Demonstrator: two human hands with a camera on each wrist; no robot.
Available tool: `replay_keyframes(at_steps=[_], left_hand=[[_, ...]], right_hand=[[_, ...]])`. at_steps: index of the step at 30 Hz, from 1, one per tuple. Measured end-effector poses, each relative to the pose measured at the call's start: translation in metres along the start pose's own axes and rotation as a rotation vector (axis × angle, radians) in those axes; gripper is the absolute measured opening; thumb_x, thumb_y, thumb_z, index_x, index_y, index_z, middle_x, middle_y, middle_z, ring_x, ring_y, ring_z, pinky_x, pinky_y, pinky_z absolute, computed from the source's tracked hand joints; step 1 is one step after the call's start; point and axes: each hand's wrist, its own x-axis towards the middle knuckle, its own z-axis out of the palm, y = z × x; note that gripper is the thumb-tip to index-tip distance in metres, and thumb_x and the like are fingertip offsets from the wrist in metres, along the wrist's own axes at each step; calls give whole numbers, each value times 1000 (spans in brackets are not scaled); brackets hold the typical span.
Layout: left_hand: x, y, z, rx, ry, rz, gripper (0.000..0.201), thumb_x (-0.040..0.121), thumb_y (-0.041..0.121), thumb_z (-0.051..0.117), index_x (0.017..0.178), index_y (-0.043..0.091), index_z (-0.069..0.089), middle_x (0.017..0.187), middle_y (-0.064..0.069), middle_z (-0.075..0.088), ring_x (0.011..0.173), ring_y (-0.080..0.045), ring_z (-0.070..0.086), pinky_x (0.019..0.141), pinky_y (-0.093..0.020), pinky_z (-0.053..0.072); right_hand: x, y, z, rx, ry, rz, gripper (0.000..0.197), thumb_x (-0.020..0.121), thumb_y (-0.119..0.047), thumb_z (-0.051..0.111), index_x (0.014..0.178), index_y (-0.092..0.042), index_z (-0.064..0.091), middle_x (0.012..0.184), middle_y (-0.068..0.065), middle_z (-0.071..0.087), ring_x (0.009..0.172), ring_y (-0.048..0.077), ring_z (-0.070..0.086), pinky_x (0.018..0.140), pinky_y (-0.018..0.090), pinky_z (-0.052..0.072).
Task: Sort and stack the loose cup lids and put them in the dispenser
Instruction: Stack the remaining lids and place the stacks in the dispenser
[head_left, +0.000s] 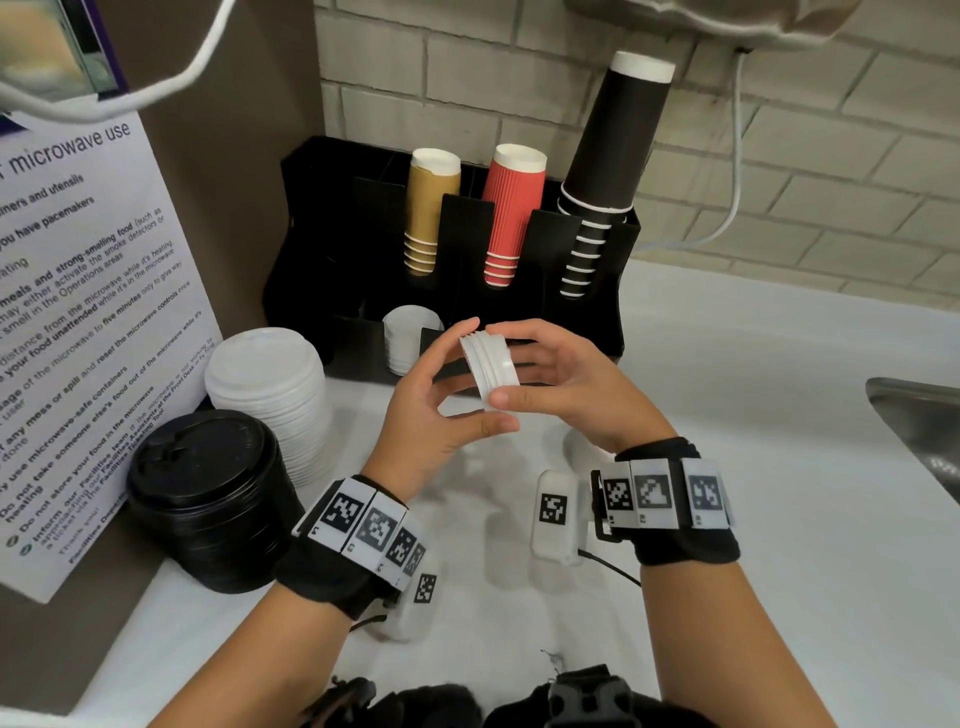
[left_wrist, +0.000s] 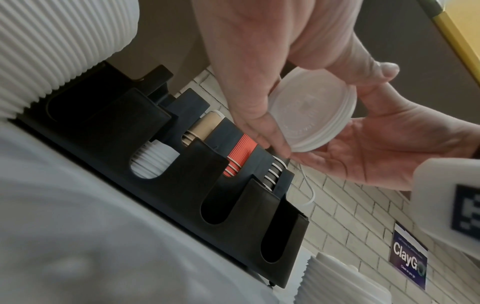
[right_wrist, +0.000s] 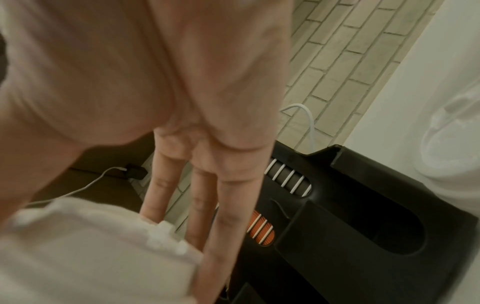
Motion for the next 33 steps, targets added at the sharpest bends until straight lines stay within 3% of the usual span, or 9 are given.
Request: replay_keyframes(at_steps=[5,10,11,13,15,17,24,30,33], left_hand=[[4,-3,-3,-22,40,-18,89,57,24,85,133,43,43,129,15,55,118,-2,57,79,-18,53],[11,-3,-11,57,130,-117,113,55,41,82,150,34,22,143,10,45,123,-7,53,89,-20,51],[11,-4,-12,95,153,-188,110,58,45,80,151,32,23,142,8,44,122,-9,53,94,-26,51],[10,-7,-16,181,183,-318,80,72,42,78,142,31,40,135,6,49,113,-12,58,96,-35,51],[9,-13,-19,241,167,-401,43,83,33,74,122,30,56,125,5,56,100,-9,61,91,-32,53],[7,-18,-23,229,131,-450,26,86,29,71,111,27,63,114,5,59,89,-7,60,81,-26,52],[7,-19,-29,171,96,-512,13,88,26,68,101,26,66,102,2,63,79,-9,60,62,-13,47],[7,-18,-31,177,96,-533,17,89,28,68,105,24,65,105,2,66,82,-10,62,67,-18,47],[7,-19,-31,168,89,-536,13,89,27,67,101,26,65,105,2,66,84,-12,63,70,-20,47]], right_hand=[[15,-3,5,-124,40,-19,58,68,-22,85,120,-24,59,113,-1,66,104,12,64,91,34,55],[53,-15,4,-218,18,-73,55,67,-17,86,115,-21,60,111,-2,65,103,12,63,89,33,55],[65,-18,4,-229,52,-102,54,67,-15,85,114,-18,60,111,-3,64,103,12,63,88,32,55],[93,-22,7,-309,132,-164,55,68,-16,85,117,-16,59,111,-4,60,103,13,60,87,29,53],[122,-23,14,-463,155,-178,62,68,-21,84,124,-17,57,116,4,55,106,19,56,89,29,49],[146,-20,25,-656,89,-151,71,69,-24,82,133,-21,51,124,10,47,113,25,50,90,25,40],[185,1,52,-1033,-201,3,76,73,-21,79,140,-8,45,134,15,51,121,27,51,96,32,46],[185,10,62,-1117,-224,34,74,69,-15,78,135,-7,46,122,17,51,105,31,58,76,35,52],[181,11,66,-1172,-237,50,79,70,-17,79,139,-11,41,126,17,45,106,35,58,80,41,54]])
